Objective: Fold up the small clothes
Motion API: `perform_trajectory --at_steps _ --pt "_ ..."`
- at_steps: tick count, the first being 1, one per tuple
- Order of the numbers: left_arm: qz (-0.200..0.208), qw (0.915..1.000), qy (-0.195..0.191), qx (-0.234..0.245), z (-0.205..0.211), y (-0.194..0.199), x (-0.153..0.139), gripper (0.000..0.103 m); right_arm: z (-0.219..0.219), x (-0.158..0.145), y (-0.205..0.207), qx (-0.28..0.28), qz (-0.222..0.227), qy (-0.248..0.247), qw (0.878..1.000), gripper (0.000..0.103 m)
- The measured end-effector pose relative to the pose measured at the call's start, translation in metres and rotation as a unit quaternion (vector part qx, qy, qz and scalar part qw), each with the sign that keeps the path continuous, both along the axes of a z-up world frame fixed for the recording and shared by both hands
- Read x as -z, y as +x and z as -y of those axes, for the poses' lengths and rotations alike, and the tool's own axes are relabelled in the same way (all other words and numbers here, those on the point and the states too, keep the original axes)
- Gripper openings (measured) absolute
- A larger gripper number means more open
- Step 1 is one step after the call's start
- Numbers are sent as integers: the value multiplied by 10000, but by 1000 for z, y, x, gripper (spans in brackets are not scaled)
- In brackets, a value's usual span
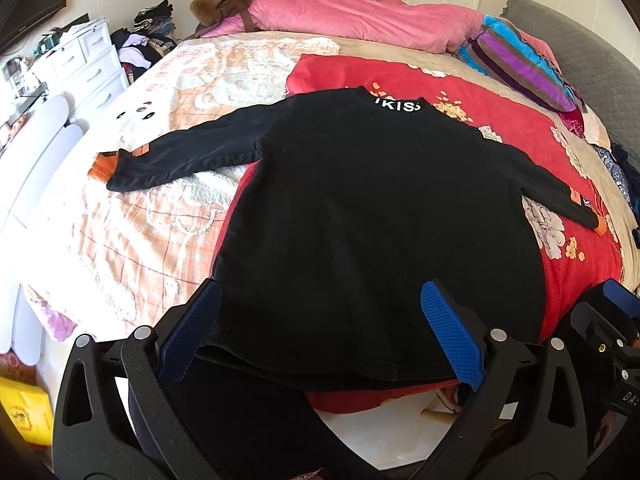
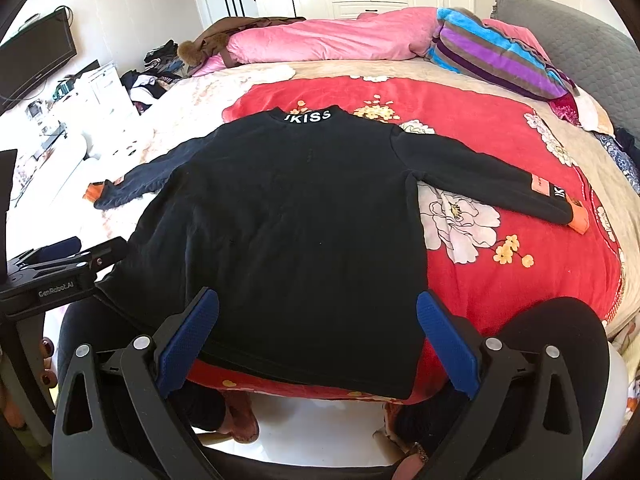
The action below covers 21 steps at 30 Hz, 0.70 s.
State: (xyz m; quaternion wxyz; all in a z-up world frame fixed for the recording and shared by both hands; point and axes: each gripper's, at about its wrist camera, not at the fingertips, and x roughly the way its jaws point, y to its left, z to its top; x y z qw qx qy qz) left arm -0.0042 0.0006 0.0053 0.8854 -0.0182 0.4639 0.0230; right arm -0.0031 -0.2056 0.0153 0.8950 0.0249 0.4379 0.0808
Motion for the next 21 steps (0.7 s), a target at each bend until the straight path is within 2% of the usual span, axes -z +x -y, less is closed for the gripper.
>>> perform_trajectory --at_steps 21 --pt "1 10000 2 -9 0 -1 0 94 2 4 3 21 -45 -17 10000 99"
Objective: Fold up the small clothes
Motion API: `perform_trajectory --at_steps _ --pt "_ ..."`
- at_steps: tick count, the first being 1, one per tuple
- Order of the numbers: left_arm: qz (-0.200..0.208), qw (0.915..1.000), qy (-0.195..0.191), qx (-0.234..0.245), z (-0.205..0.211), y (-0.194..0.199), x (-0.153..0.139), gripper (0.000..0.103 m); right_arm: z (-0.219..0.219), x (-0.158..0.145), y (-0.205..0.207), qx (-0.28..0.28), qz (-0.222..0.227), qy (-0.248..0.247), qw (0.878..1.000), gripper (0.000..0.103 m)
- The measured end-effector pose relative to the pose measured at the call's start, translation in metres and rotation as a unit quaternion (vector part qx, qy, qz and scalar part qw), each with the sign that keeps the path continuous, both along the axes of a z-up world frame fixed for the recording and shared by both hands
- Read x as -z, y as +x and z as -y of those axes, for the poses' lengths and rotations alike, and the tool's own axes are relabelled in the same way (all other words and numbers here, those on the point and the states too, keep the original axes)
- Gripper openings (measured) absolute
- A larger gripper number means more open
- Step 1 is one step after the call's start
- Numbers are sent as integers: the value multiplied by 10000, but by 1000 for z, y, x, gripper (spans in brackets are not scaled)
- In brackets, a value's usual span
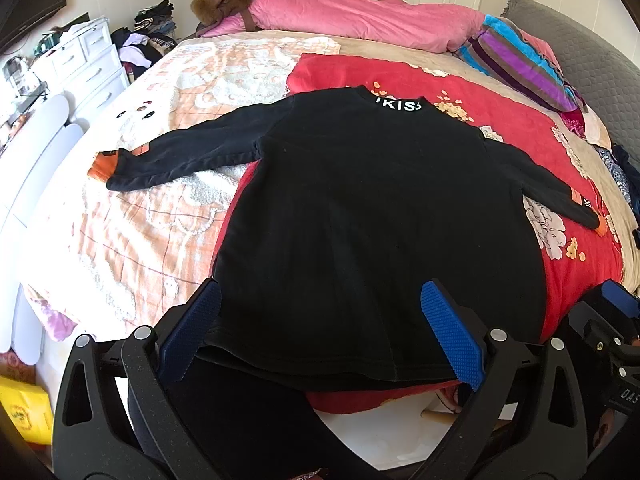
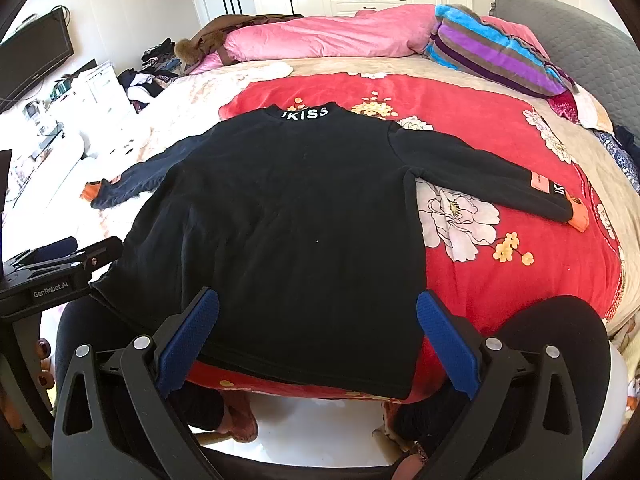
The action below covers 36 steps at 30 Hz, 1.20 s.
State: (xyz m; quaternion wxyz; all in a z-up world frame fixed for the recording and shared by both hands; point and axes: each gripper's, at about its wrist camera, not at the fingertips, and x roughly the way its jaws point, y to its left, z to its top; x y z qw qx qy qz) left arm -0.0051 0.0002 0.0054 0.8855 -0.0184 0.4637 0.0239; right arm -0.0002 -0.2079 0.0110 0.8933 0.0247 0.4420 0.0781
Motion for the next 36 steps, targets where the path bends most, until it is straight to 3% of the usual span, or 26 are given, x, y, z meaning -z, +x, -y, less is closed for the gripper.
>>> perform_trajectory --at_steps 10,22,36 --pt "-43 10000 36 66 5 7 5 94 2 1 5 33 3 3 10000 99" --pt "34 10000 52 48 16 46 3 94 7 -1 37 172 127 -29 9998 99" --pt "-77 9998 110 -169 19 114 16 94 21 3 110 457 264 -18 9986 99"
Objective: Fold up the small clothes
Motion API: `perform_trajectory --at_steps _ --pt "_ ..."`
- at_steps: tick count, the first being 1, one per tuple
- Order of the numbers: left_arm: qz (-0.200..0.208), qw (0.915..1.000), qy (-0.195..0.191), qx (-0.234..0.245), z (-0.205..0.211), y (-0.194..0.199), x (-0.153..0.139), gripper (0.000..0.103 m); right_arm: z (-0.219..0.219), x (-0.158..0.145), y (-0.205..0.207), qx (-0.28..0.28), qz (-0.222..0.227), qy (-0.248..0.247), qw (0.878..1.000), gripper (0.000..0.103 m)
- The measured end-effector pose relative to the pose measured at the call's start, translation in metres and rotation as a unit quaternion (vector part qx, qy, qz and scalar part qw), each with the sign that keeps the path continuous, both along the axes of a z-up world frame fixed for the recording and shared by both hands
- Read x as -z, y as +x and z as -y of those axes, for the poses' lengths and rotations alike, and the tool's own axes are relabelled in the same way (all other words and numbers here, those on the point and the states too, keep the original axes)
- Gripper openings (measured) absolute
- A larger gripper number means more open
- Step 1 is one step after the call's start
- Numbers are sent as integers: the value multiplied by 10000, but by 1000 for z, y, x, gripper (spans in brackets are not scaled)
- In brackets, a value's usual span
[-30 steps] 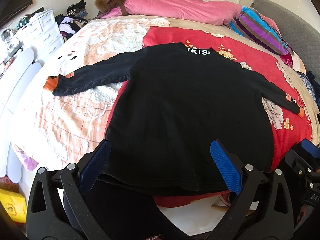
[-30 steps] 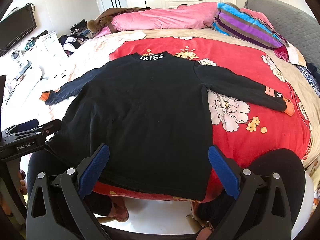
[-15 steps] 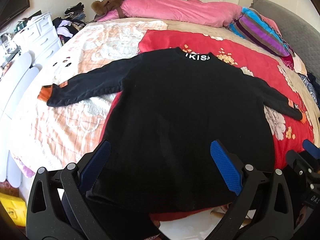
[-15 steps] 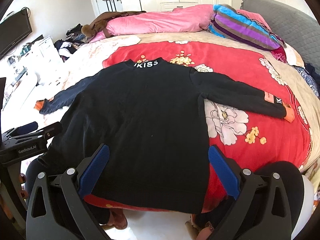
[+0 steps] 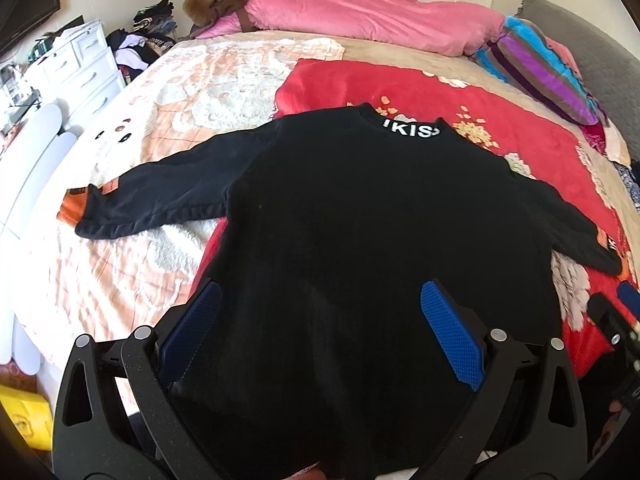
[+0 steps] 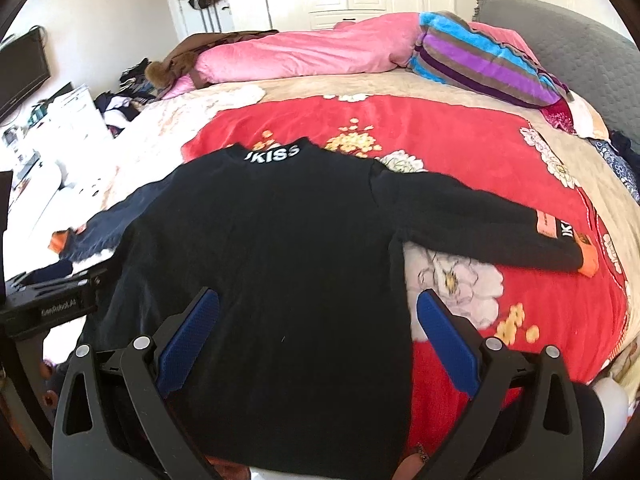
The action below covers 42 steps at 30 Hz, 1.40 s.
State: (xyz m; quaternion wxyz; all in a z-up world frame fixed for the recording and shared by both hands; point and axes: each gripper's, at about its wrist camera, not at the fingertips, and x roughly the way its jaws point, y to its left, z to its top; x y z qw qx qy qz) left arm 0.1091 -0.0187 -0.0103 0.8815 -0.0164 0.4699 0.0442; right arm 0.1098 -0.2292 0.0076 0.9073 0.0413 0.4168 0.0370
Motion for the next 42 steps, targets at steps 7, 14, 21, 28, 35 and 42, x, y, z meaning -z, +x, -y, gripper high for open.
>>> perform_trajectory --at_steps 7,14,21,28,35,42 --pt "-78 9999 21 -129 6 39 13 94 16 6 45 312 114 -173 9993 99" --pt "-161 9997 -76 -189 14 81 25 94 28 18 86 563 39 -19 9984 99" --pt "-241 9992 -207 -231 22 122 39 94 59 24 116 1047 51 193 9943 99" --pt "-271 9986 -249 -374 23 154 54 94 155 30 112 2509 117 -51 9679 99" --pt "-284 9988 -189 -338 22 176 69 94 260 43 76 4105 -29 218 9116 99" --pt "-269 9993 -8 -243 12 183 79 94 308 64 64 4544 -367 234 8897 99"
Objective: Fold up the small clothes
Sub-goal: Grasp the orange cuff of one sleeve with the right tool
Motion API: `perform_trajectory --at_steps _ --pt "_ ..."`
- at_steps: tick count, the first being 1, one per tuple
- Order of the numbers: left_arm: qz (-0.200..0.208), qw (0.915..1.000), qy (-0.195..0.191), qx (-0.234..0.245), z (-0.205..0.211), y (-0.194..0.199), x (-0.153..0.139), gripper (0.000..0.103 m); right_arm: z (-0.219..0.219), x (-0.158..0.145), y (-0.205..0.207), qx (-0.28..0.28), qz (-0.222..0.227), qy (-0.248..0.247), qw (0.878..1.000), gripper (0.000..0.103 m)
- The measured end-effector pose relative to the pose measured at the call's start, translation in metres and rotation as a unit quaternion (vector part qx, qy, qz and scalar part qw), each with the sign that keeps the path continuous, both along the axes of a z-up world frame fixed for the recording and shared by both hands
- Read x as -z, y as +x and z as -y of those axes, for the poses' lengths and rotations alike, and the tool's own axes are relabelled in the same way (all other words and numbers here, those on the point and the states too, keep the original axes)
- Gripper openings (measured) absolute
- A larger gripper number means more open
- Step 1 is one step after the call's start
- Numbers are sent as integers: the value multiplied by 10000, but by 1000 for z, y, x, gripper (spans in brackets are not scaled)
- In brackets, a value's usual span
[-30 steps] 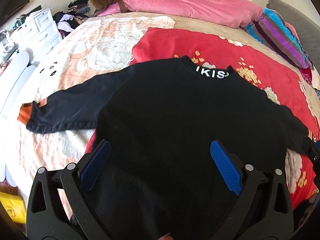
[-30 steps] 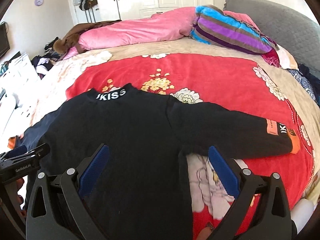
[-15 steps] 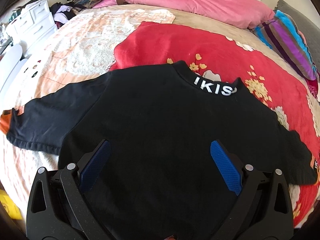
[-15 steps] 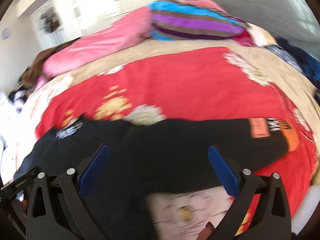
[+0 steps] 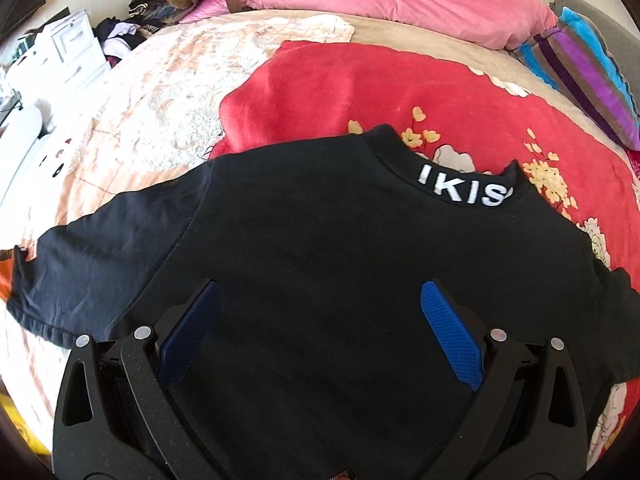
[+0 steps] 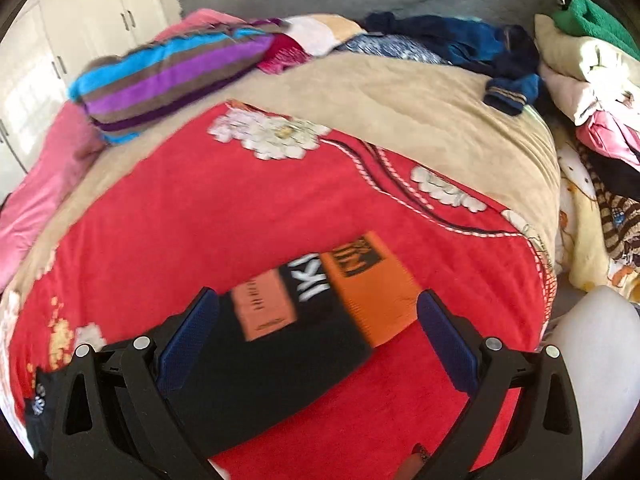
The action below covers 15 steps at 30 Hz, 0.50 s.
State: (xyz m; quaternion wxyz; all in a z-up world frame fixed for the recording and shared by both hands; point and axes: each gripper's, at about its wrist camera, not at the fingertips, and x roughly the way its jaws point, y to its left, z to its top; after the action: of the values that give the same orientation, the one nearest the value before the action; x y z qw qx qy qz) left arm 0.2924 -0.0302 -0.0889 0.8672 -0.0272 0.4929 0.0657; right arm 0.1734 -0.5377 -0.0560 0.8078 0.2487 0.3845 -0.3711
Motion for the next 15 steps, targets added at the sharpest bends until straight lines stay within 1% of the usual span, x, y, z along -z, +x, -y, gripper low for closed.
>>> perform_trajectory --at_steps 2,5,9,11,12,13,14,15 --pt "-46 10000 -63 25 -4 2 4 94 13 13 -1 98 -147 203 9996 99" --pt "-168 9998 -123 40 -8 3 11 94 27 27 -3 246 -213 436 9985 99" --pt "-195 9996 -171 69 -6 1 14 94 27 40 2 131 -143 815 9965 98" --pt "-188 9996 -180 115 -2 0 13 94 29 44 0 207 -94 940 9953 97" --pt "-181 9996 -192 127 -2 -2 12 94 28 42 -1 231 -10 957 9951 84" --pt "-172 9995 -210 144 0 -3 11 94 29 39 -2 243 65 954 9951 73" --pt "-164 9995 -229 157 1 -3 10 94 30 37 -3 237 125 942 9952 53" --pt "-152 9995 -238 164 1 -3 9 94 30 36 -4 193 201 980 9948 42"
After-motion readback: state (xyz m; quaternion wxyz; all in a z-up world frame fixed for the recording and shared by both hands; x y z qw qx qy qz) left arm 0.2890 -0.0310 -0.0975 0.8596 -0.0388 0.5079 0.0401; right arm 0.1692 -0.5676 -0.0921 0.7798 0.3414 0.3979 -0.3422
